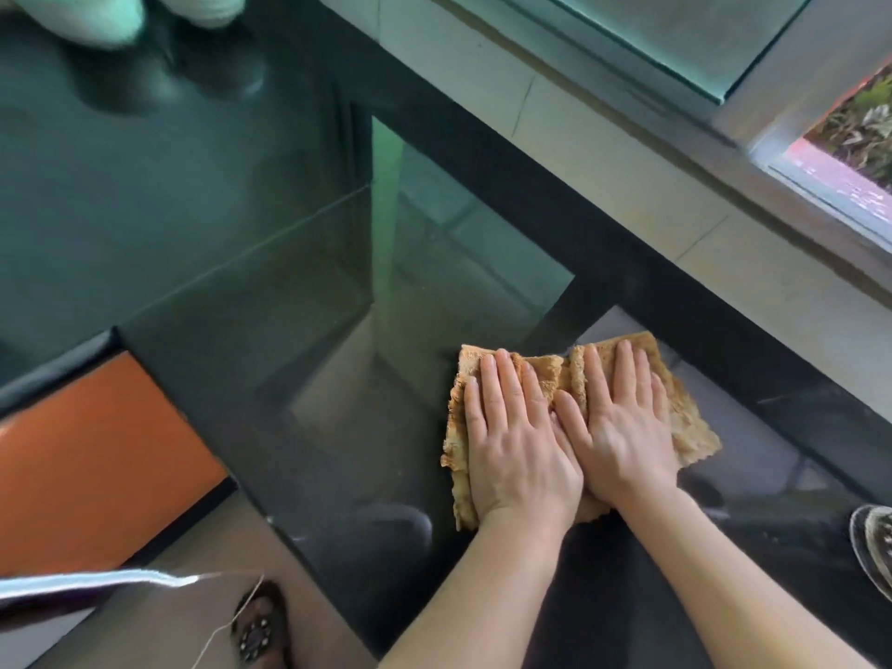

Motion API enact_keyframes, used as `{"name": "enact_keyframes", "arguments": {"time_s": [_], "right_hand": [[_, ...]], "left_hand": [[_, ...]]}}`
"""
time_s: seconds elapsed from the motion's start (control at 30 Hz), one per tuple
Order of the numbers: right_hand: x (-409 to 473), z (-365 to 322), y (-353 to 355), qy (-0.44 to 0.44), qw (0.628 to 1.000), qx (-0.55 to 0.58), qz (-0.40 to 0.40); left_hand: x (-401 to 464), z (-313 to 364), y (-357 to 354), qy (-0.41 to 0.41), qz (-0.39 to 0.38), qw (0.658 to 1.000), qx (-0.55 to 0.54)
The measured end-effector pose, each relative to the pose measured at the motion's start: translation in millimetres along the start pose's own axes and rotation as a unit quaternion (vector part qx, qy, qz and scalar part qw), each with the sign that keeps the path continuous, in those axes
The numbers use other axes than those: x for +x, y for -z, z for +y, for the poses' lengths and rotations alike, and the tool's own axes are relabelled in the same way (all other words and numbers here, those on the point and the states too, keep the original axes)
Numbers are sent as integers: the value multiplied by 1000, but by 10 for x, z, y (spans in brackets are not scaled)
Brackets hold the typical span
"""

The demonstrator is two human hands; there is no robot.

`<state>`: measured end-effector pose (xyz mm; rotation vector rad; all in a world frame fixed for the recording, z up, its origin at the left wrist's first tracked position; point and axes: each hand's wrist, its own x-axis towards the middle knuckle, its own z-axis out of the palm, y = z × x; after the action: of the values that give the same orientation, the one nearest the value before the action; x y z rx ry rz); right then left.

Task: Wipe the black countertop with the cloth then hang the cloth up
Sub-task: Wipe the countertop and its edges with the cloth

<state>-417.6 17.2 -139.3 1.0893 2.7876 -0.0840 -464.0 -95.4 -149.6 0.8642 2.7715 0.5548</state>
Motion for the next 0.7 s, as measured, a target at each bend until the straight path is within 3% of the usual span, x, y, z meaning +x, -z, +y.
{"name": "enact_keyframes", "arguments": {"time_s": [0.4,0.7], "right_hand": [[1078,-1901,178,69,998,-8,9],[1464,-3121,235,160,987,-17,27]], "left_hand": [[1142,-1489,756,68,32,997,31],[1486,-2439,1193,148,70,986,46]]}}
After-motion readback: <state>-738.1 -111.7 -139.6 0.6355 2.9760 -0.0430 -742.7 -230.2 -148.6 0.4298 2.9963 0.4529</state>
